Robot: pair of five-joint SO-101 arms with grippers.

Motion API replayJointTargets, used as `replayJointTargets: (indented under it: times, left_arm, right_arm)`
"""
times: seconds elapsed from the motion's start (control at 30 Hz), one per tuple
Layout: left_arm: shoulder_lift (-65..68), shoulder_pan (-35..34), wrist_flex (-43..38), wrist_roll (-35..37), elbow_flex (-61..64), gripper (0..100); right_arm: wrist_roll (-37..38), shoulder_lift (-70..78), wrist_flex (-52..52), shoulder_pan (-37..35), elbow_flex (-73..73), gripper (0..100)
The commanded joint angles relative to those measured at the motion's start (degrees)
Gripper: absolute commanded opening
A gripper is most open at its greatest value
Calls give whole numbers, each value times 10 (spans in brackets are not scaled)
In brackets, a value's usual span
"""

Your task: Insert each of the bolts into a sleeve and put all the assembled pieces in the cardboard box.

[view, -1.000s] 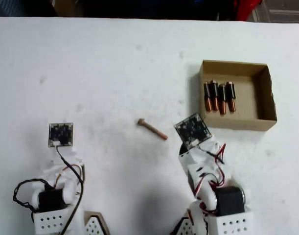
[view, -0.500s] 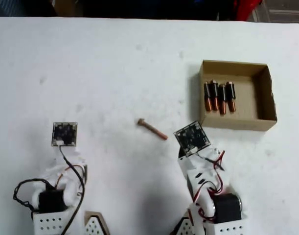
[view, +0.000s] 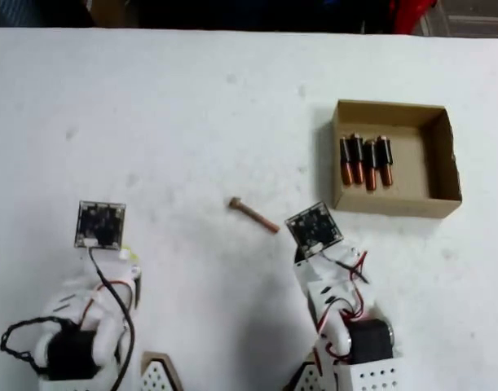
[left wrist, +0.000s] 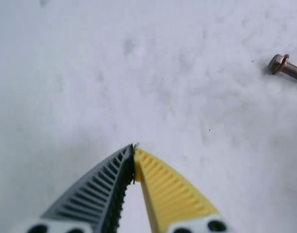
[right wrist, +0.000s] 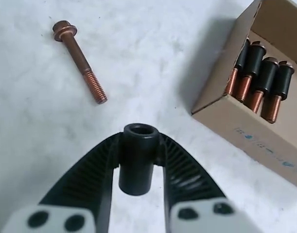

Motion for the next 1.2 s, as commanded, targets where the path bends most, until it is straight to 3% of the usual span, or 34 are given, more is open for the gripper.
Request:
replayJointTargets:
  times: [0.0, 0.13, 0.3, 0.53, 0.87, 1.0, 1.17]
  left_arm:
    - [5, 14, 0, -9, -60, 24]
    - [61, 64, -10, 1, -93, 24]
    - [226, 106, -58, 40, -169, 24]
    - [442, 186, -105, 81, -259, 24]
    - [712, 247, -166, 208, -392, 27]
    - [820, 275, -166, 218, -447, 121]
    - [926, 291, -166, 316, -516, 187]
  right_arm:
    - [-5, -6, -17, 7, -3, 17]
    - [-5, -6, -18, 7, -2, 17]
    - [-48, -6, -24, 16, -1, 17]
    - [-54, -7, -50, 41, 11, 17]
    - [-54, -7, -85, 50, 36, 17]
    - [-54, -7, -85, 45, 43, 17]
    - [-54, -7, -87, 50, 44, 17]
